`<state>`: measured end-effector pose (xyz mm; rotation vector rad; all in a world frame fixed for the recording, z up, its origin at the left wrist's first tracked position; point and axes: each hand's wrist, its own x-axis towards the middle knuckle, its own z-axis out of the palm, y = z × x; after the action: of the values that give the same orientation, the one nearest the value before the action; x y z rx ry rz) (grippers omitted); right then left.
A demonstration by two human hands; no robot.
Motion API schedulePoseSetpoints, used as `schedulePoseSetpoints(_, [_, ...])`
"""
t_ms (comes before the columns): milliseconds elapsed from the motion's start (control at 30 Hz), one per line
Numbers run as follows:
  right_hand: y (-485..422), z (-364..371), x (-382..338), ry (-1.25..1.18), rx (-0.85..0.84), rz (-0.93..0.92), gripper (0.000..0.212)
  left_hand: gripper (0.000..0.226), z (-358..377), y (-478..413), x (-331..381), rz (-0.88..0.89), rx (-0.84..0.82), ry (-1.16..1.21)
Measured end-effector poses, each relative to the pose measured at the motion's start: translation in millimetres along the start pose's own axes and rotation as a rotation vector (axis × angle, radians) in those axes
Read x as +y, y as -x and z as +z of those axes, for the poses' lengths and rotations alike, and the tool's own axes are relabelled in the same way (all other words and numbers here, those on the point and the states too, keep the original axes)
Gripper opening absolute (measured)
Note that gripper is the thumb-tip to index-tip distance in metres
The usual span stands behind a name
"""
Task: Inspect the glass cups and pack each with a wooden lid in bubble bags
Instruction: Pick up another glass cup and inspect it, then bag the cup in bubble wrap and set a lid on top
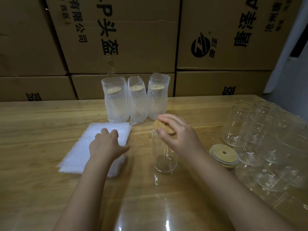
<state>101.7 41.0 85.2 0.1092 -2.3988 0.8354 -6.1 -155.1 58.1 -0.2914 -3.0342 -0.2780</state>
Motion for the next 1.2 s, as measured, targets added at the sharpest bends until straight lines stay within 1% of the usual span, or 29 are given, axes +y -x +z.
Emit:
schedulePoseSetpoints(67, [-0.8,-1.8,-2.9,0.045,-0.016,0.013,0.049,0.039,0.2,-3.9,-2.5,-0.002,-0.086,-0.057])
schedulePoseSetpoints(133, [-3.5,-4.9,-6.8,0.125,-0.043,0.019,0.047,0.017,-1.1,-7.5,-5.7,0.005,-0.089,-0.084])
schedulePoseSetpoints(167, [-6.0,-7.4,-8.6,0.169,-0.065,0.019,0.044,0.015,-2.6,-9.0,-7.1,-0.004,-0.077,-0.083])
schedulePoseSetpoints(200, [-9.1,-10.1,-10.2,0.205,-0.094,0.018,0.041,0.018,-4.9,-10.3,-8.4,-0.015,-0.07,-0.086])
schedulePoseSetpoints(267, [-15.6,-17.0,-12.1,0.239,-0.17,0.023,0.041,0.018,-13.9,-10.7,-10.1,-0.036,-0.054,-0.112])
schedulePoseSetpoints(333, [-21.4,-24.2,-12.8,0.231,-0.248,0.043,0.048,0.013,-29.9,-8.2,-11.9,-0.053,0.033,-0.129])
schedulePoseSetpoints(400, [-23.2,-28.0,-12.6,0.148,-0.276,0.075,0.053,0.007,-51.5,-0.8,-15.6,-0.04,0.18,-0.111])
schedulePoseSetpoints(467, [-20.7,-27.8,-12.4,0.043,-0.239,0.083,0.053,0.008,-71.4,9.0,-21.8,0.065,0.288,-0.047])
schedulePoseSetpoints(533, [-17.8,-25.3,-13.1,-0.025,-0.183,0.082,0.057,0.017,-89.4,22.6,-24.9,0.232,0.33,0.083])
schedulePoseSetpoints(600, [-16.3,-23.8,-13.3,-0.033,-0.151,0.084,0.072,0.025,-105.3,36.5,-22.5,0.412,0.409,0.173])
schedulePoseSetpoints(667, [-16.3,-26.0,-13.4,0.011,-0.159,0.072,0.087,0.024,-117.4,47.1,-18.1,0.556,0.486,0.261])
schedulePoseSetpoints(700, [-16.4,-28.6,-14.2,0.017,-0.156,0.055,0.086,0.022,-121.2,51.1,-15.6,0.614,0.513,0.313])
schedulePoseSetpoints(733, [-16.5,-31.5,-15.9,-0.012,-0.133,0.028,0.079,0.021,-124.3,54.2,-12.8,0.657,0.534,0.362])
schedulePoseSetpoints(767, [-16.3,-34.4,-18.0,-0.071,-0.085,-0.01,0.065,0.019,-125.9,56.4,-10.7,0.689,0.554,0.408])
schedulePoseSetpoints(833, [-17.2,-40.3,-21.3,-0.169,0.058,-0.091,0.029,0.019,-125.1,55.0,-8.4,0.731,0.62,0.479])
schedulePoseSetpoints(867, [-17.6,-43.5,-23.9,-0.234,0.114,-0.101,0.021,0.02,-122.9,52.5,-8.0,0.731,0.662,0.51])
schedulePoseSetpoints(933, [-16.8,-51.3,-29.7,-0.449,0.155,-0.059,0.02,0.029,-116.6,44.5,-8.3,0.67,0.748,0.615])
schedulePoseSetpoints(967, [-16.9,-55.7,-32.1,-0.547,0.163,-0.026,0.019,0.036,-113.0,40.1,-8.4,0.621,0.783,0.701])
schedulePoseSetpoints(1000, [-17.2,-60.2,-34.1,-0.62,0.174,0.02,0.017,0.042,-109.5,35.6,-8.7,0.56,0.784,0.824])
schedulePoseSetpoints(1033, [-17.5,-63.9,-34.9,-0.686,0.186,0.086,0.015,0.049,-105.8,31.4,-9.1,0.485,0.729,1.005])
schedulePoseSetpoints(1067, [-18.0,-66.7,-34.2,-0.758,0.197,0.155,0.013,0.059,-103.7,27.7,-9.8,0.413,0.588,1.238])
schedulePoseSetpoints(1100, [-18.3,-69.4,-33.0,-0.836,0.2,0.221,0.012,0.071,-100.6,23.4,-11.0,0.366,0.373,1.466])
schedulePoseSetpoints(1133, [-19.0,-71.6,-30.8,-0.902,0.196,0.276,0.011,0.079,-95.7,18.8,-13.7,0.363,0.143,1.617])
schedulePoseSetpoints(1167, [-19.3,-73.6,-29.4,-0.938,0.186,0.32,0.01,0.076,-90.0,14.9,-15.3,0.402,-0.049,1.674])
schedulePoseSetpoints(1200, [-19.2,-75.3,-28.0,-0.934,0.172,0.343,0.009,0.064,-84.3,12.0,-15.9,0.447,-0.159,1.659])
